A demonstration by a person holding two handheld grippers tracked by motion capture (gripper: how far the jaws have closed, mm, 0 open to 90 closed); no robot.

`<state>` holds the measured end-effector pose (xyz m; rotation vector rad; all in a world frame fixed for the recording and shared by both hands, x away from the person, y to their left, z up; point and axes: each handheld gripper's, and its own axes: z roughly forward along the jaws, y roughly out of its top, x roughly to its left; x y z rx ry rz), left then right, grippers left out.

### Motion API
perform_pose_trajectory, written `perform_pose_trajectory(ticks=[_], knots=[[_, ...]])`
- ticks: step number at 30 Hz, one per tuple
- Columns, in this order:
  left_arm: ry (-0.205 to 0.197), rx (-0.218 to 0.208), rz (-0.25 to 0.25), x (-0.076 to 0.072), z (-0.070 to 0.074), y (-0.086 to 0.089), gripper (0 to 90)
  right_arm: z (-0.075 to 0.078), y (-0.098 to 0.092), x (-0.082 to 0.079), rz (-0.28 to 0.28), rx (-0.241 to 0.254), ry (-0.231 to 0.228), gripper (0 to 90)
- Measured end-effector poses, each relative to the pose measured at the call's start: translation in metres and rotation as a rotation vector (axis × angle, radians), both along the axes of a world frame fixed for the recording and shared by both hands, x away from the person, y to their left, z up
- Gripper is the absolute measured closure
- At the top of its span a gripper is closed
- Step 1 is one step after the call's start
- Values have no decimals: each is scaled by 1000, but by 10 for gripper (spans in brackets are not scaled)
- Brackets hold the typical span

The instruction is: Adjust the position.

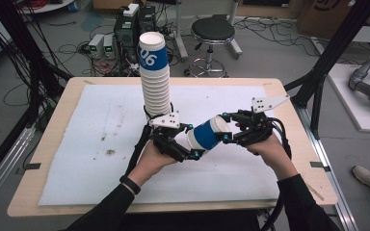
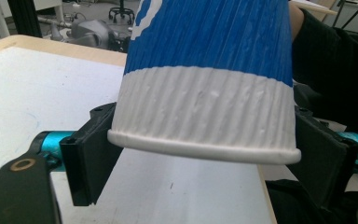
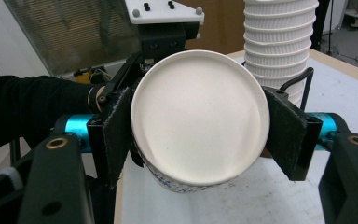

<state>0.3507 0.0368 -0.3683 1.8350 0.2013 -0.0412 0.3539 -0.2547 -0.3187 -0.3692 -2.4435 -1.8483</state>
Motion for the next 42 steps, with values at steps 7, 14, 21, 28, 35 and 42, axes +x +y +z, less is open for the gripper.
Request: perform_pose_trajectory(ticks=[7,14,21,28,35,42], knots=[[-35,32,-1,0,7,7,210,-1,0,1,12,-11,6,310],[-45,121,-5,0,13,9,221,-3,3,-1,7,-73,-28,259],[-62,232,9,1,22,15,225,3,3,-5,-20,-149,-70,214],[-85,324,-1,-2,25,11,228,-2,18,-7,-8,-251,-87,213],[-74,265,-21,-3,23,10,186,-9,19,-3,50,-246,-54,299],[-13,97,1,0,16,14,149,-6,8,0,54,-128,-27,303]])
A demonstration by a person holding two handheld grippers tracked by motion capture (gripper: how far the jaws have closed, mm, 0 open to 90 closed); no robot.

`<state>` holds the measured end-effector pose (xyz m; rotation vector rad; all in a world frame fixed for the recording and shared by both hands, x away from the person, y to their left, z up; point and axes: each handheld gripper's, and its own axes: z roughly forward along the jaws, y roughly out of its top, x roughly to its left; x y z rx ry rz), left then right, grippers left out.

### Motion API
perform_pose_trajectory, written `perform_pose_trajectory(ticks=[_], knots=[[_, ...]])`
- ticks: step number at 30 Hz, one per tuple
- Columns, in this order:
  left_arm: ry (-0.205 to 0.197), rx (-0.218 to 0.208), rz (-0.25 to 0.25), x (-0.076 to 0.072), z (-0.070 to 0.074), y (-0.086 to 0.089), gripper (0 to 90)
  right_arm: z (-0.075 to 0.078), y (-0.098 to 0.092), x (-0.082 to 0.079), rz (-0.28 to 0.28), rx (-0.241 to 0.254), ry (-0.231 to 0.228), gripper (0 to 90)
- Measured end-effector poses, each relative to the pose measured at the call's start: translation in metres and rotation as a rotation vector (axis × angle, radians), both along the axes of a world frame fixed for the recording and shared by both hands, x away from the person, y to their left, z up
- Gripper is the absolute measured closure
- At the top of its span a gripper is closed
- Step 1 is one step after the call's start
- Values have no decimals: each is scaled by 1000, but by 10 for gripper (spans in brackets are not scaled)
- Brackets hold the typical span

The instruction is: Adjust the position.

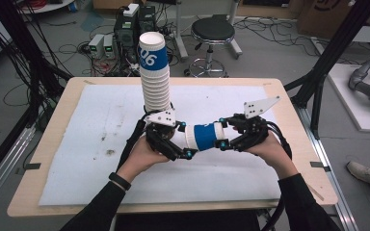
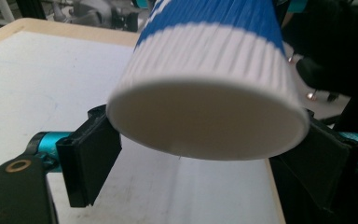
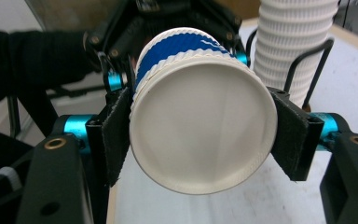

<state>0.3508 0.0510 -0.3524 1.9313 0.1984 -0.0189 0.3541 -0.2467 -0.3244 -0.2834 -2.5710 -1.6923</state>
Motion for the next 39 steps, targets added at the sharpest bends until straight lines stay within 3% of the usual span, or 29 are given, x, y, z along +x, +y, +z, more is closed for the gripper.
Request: perform_pose_trajectory(ticks=[3,7,9,21,31,39], knots=[[1,-49,6,0,0,1,134,1,-2,1,-1,40,0,303],[34,-147,-13,1,0,5,142,0,-4,2,11,86,18,303],[38,-169,-18,2,1,7,157,0,-4,1,9,92,19,303],[16,-226,-7,1,4,11,161,-2,-2,2,12,120,27,304],[41,-276,10,1,3,10,152,-2,-2,1,5,129,18,304],[5,-246,4,0,6,15,200,-4,1,1,14,95,12,304]])
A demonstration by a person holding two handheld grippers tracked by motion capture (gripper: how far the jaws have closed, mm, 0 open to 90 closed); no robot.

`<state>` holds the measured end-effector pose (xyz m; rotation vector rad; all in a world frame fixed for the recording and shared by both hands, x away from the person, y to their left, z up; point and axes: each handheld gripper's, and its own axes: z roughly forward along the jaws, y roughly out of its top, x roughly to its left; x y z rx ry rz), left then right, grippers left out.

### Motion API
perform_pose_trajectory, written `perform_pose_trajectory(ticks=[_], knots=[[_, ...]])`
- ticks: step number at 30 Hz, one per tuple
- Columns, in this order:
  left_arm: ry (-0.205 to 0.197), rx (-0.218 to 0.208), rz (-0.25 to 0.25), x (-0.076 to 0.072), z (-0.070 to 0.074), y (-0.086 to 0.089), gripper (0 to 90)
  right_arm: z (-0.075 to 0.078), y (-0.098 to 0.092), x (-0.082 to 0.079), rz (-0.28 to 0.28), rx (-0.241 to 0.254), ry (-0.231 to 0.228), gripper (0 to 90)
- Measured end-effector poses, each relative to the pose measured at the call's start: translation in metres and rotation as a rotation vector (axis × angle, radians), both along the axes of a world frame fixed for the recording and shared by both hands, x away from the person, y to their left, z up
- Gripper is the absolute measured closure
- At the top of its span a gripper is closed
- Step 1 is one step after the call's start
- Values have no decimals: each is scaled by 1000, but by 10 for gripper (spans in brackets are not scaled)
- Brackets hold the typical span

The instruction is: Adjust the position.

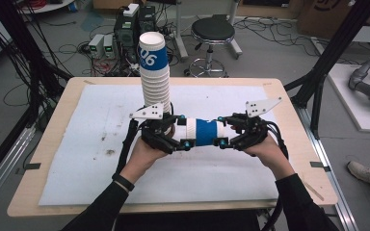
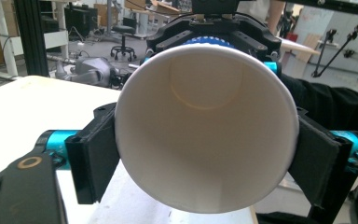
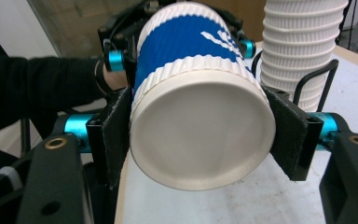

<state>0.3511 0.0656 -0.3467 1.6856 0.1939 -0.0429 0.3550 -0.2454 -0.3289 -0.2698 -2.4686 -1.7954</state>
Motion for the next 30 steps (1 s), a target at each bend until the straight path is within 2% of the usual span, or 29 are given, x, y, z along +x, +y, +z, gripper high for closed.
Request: perform_pose_trajectory(ticks=[4,10,14,16,19,24,30], knots=[[-12,21,1,-1,1,1,211,-1,2,-1,0,-24,-9,301],[-34,82,0,-3,8,1,213,6,2,-6,-33,-105,-68,220],[-50,161,5,-3,11,-1,216,12,3,-10,-33,-165,-106,214],[-47,177,0,-4,10,-2,216,15,4,-12,-35,-185,-132,214],[-56,192,0,-4,10,-4,220,15,5,-12,-33,-209,-131,212],[-54,212,-6,-4,10,-5,220,7,13,-11,-1,-279,-115,203],[-65,251,-20,-6,12,-8,221,0,25,-13,-4,-348,-151,208]])
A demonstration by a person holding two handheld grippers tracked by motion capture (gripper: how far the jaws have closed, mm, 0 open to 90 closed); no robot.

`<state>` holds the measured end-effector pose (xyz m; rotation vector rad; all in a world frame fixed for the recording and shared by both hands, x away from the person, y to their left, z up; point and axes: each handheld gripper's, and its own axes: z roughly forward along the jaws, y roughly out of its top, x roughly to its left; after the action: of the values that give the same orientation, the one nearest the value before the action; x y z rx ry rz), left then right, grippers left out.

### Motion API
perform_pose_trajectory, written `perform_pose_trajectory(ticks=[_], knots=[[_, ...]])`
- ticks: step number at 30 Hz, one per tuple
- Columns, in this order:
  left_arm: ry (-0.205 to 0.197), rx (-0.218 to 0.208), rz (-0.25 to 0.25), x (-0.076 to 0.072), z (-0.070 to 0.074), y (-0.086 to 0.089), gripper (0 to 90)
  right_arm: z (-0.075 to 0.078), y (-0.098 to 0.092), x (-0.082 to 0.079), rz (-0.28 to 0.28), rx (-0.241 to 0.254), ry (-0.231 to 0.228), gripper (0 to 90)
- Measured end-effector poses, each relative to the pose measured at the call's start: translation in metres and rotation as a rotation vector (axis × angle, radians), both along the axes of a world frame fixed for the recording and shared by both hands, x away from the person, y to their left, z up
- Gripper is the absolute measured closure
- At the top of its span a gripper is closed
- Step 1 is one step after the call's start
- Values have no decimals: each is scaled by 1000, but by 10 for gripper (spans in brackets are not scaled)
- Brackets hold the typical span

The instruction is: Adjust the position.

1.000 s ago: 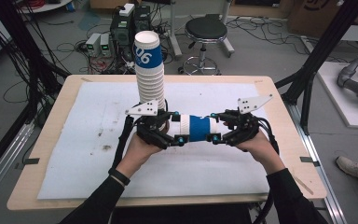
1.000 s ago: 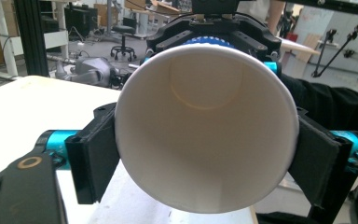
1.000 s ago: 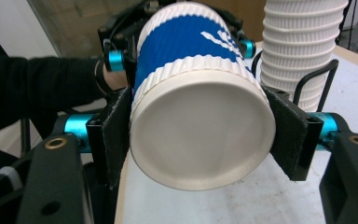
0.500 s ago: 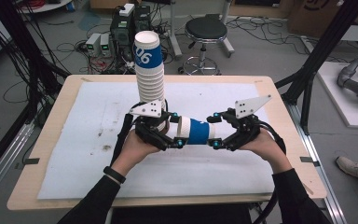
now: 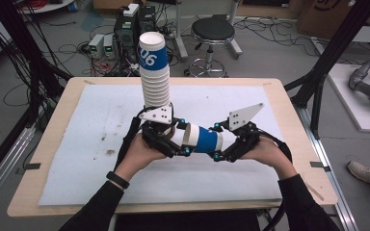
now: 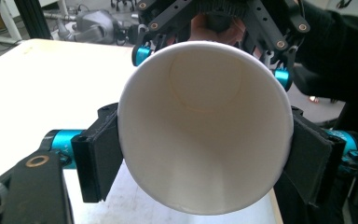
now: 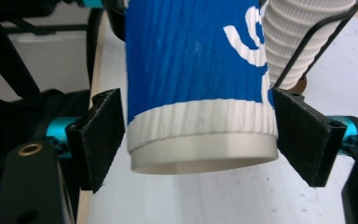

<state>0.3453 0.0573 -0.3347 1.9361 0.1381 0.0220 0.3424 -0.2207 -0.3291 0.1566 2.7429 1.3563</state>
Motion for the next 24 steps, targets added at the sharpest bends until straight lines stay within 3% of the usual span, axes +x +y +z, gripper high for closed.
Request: perform_pose_trajectory(ticks=[2,8,13,17,20,24], knots=[[-1,4,-1,0,0,-1,221,-1,0,1,8,-8,12,284],[11,-37,-1,0,1,0,184,-1,-3,2,32,33,34,297],[39,-106,27,0,-1,1,151,-1,-9,6,31,103,64,298],[62,-190,33,0,-4,1,103,1,-16,8,23,191,86,298],[99,-253,32,1,-5,1,102,1,-16,8,26,225,94,298],[110,-275,13,2,-6,1,103,-1,-14,7,32,245,97,297]])
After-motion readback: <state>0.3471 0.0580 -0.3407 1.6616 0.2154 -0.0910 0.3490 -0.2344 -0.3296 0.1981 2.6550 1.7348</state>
